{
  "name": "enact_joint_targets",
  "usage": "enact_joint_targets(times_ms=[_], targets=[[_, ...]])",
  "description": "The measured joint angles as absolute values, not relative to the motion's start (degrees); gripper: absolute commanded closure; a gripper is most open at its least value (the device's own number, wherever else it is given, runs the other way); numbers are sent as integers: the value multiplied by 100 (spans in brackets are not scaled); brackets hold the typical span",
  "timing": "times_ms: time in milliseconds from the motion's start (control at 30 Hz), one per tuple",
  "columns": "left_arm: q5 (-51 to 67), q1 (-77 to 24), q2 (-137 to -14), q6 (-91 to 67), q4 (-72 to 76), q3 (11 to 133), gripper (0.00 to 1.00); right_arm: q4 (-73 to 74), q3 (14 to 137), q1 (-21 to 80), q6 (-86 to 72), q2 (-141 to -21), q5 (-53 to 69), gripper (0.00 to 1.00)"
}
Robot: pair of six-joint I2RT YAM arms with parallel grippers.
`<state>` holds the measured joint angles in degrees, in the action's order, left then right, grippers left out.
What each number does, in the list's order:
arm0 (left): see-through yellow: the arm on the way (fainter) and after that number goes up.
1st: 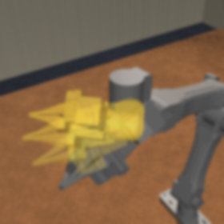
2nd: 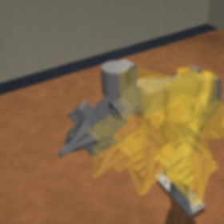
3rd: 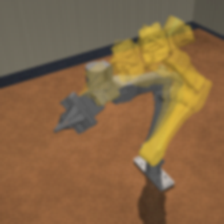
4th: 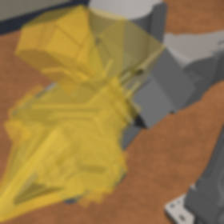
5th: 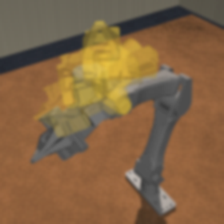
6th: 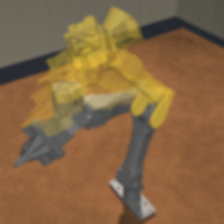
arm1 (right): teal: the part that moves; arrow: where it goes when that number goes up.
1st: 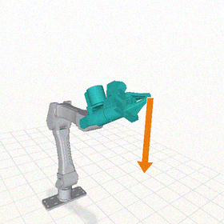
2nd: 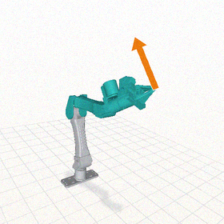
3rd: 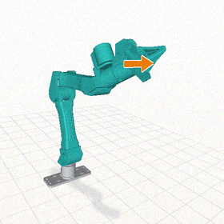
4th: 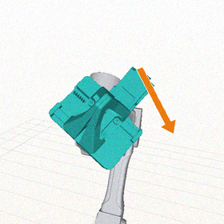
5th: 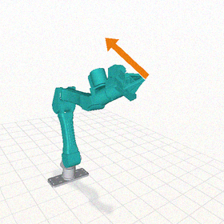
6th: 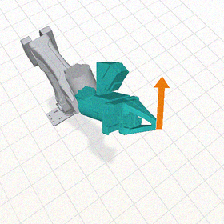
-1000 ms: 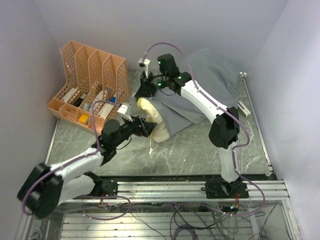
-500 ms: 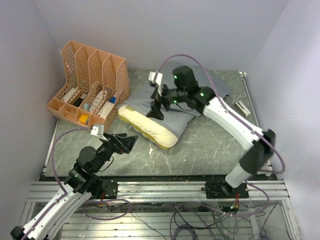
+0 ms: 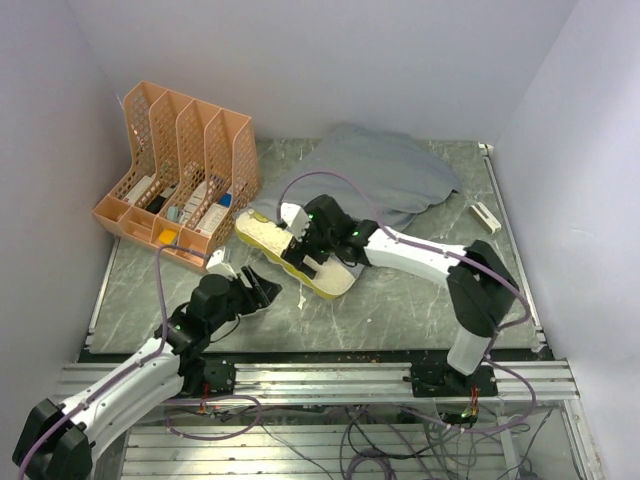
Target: Put the pillow into the pillowcase
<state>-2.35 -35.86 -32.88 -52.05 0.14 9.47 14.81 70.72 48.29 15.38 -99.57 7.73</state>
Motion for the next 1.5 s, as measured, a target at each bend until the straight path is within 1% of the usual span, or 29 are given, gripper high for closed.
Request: enact_joint_targets(times_ms=[33,67,100,133,200,233,267,300,333,400,500,633,733,800,933,1067,1167,1200,1233,1267,1300,1333,1367,1400,1500], targets=[[-239,-3586,-3395,-5253,58,945,25,1459,7105,4888,1520,-10119,582,3],[-246,-3586,-3446,-5295,95,941,25,1428,7133,4917,1507,-10269,445,10],[-263,-3586,-3476,-5345,198,904,25,1404,7150,4925,1503,-10388,342,19],[-281,-3586,-3472,-5393,266,864,25,1367,7161,4925,1498,-10508,257,33],[-327,-3586,-3428,-5496,436,714,24,1310,7175,4901,1518,-10672,141,69],[-346,-3586,-3391,-5557,497,622,24,1310,7207,4875,1503,-10726,89,82],[-362,-3586,-3356,-5607,552,541,23,1321,7266,4825,1474,-10753,56,91],[-373,-3586,-3326,-5660,633,460,22,1339,7338,4742,1426,-10755,67,97],[-386,-3586,-3299,-5710,755,375,20,1365,7411,4635,1385,-10728,121,100],[-399,-3586,-3297,-5804,1055,211,17,1409,7463,4381,1295,-10573,384,100],[-412,-3586,-3454,-5929,1645,60,14,1627,7489,3863,1173,-9992,1000,100],[-423,-3586,-4276,-6071,2803,47,14,1911,7983,3197,985,-9238,1911,100],[-421,-3586,-5192,-6112,3653,150,13,1907,8342,2888,878,-8986,2375,100],[-419,-3583,-5964,-6147,4248,344,7,1870,8383,2814,821,-8897,2637,100],[-390,-3583,-7535,-6283,5570,919,0,1994,8350,2751,744,-8927,2967,100],[-379,-3581,-9006,-6506,7006,1382,1,2213,8281,2641,701,-8930,3146,100],[-388,-3568,-9817,-6654,7572,1614,0,2217,8281,2615,683,-8932,3216,100],[-388,-3566,-10040,-6694,7620,1717,3,2217,8281,2613,683,-8932,3238,100],[-392,-3566,-10173,-6698,7638,1791,8,2217,8270,2613,683,-8932,3256,100],[-397,-3566,-10320,-6711,7642,1894,17,2215,8252,2611,683,-8932,3271,100],[-401,-3566,-10440,-6720,7642,2003,31,2215,8226,2609,683,-8932,3288,100],[-399,-3538,-10551,-6702,7629,2145,56,2215,8197,2609,685,-8941,3308,100],[-397,-3516,-10615,-6711,7620,2263,85,2217,8180,2611,687,-8956,3310,100],[-368,-3489,-10659,-6702,7601,2373,92,2215,8158,2611,703,-8976,3304,100],[-126,-3306,-10661,-6617,7596,2626,93,2217,8071,2626,810,-9030,3129,100]])
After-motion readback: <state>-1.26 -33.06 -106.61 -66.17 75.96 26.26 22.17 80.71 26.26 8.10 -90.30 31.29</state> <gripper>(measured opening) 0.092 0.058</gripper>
